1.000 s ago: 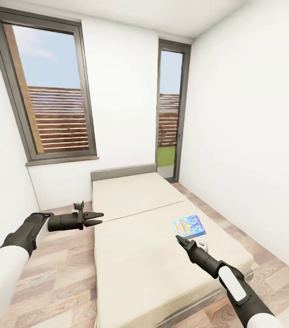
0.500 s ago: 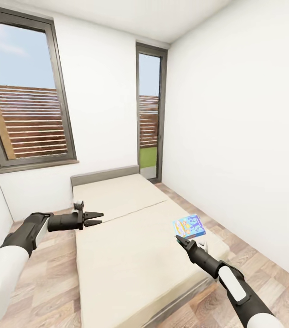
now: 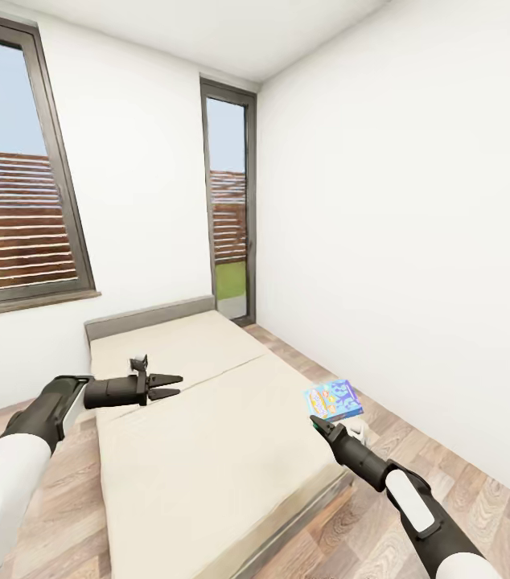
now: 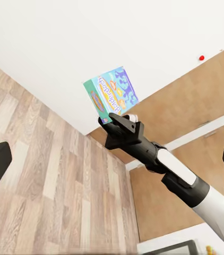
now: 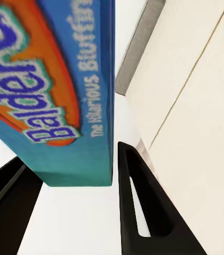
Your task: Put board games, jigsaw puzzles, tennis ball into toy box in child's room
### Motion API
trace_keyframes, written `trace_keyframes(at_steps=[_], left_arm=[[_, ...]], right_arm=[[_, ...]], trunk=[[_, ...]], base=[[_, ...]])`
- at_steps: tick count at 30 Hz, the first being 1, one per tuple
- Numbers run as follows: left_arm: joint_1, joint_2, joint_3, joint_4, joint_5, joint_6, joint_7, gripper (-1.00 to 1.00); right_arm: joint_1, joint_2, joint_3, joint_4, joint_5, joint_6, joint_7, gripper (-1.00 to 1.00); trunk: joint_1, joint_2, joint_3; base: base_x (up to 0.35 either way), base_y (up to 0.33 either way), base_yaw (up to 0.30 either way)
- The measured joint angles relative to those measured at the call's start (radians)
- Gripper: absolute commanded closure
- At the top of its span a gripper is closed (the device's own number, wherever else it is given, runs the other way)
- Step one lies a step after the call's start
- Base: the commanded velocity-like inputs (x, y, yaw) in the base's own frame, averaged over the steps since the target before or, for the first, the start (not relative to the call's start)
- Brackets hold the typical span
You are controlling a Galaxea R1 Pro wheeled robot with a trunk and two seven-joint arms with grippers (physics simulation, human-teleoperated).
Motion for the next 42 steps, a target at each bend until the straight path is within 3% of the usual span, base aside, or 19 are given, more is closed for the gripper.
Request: trace_keyframes(at_steps=[25,32,42], left_arm=[[-0.001,-0.001,0.0,0.0,0.0,0.0,0.002,-1.0],[-0.001,-0.001,0.001,0.0,0.0,0.0,0.034,-1.0],[-0.001,-0.001,0.002,0.0,0.0,0.0,0.038,-1.0]], right_arm=[[-0.001,0.0,0.0,0.0,0.002,-0.003,-0.001,1.0],[-0.001,0.0,0.0,0.0,0.001,-0.012,-0.002,1.0],[-0.001,0.0,0.0,0.0,0.001,-0.011,-0.001,1.0]], trunk=[[-0.096,0.174,0.089],[-0.123,0.223,0.114],[-0.123,0.223,0.119]], base=[[0.0,0.0,-0.274],[0.0,0.0,-0.274],[0.0,0.0,-0.274]])
